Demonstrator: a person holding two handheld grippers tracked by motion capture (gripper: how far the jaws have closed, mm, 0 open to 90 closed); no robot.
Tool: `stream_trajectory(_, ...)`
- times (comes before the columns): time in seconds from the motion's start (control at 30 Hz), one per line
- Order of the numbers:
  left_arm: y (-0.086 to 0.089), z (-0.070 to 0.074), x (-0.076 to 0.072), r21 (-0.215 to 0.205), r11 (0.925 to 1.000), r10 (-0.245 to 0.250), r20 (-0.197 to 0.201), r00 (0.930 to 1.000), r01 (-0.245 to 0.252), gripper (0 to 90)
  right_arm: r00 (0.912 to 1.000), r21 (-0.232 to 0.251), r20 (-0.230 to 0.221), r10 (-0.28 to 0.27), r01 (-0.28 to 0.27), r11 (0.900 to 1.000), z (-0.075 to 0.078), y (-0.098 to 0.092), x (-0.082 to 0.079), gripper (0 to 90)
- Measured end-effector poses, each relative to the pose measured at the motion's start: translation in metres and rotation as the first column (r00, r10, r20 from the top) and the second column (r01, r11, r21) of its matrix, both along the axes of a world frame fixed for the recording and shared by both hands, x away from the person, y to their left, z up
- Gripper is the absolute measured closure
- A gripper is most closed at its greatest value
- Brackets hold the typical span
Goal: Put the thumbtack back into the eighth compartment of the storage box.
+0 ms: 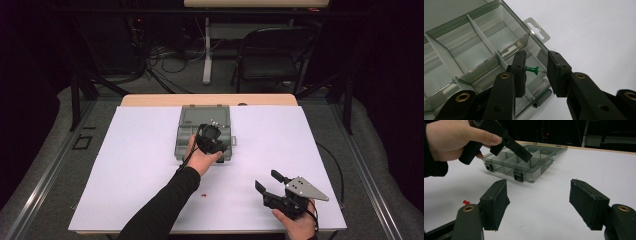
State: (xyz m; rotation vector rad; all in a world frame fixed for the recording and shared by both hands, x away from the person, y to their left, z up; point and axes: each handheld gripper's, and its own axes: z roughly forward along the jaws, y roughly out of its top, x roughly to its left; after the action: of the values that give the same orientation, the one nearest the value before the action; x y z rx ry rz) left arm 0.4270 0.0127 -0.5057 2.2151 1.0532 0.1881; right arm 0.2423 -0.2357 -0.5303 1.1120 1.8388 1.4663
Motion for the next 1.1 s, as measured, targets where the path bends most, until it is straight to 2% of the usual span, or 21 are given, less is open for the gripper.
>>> stream_trajectory(0.17,0.001,-0.001,0.000,-0.007,1.0000,-0.002,0.002,1.0000,0.002,68.3,1.0000,-0.001,-0.005,0.001,-0.001,1.000,0.000,0.000,0.000,30.2)
stream_trajectory(0.4,0.002,0.001,-0.001,-0.037,0.9992,-0.018,0.014,0.9998,0.018,55.0,1.0000,-0.001,-0.006,-0.001,0.001,1.000,0.000,0.000,0.000,30.2)
stream_trajectory(0.6,0.005,0.009,-0.007,-0.050,0.9980,-0.038,0.044,0.9983,0.040,44.8,1.0000,0.000,-0.003,0.001,-0.001,1.000,0.000,0.000,0.000,30.2)
stream_trajectory(0.9,0.018,0.020,-0.022,-0.068,0.9953,-0.064,0.079,0.9948,0.069,40.3,1.0000,0.002,0.002,-0.007,0.007,1.000,0.000,0.000,0.000,30.2)
stream_trajectory(1.1,0.033,0.025,-0.034,-0.082,0.9937,-0.068,0.100,0.9927,0.076,40.0,0.9999,-0.001,0.003,-0.013,0.013,1.000,0.000,-0.001,0.000,30.2)
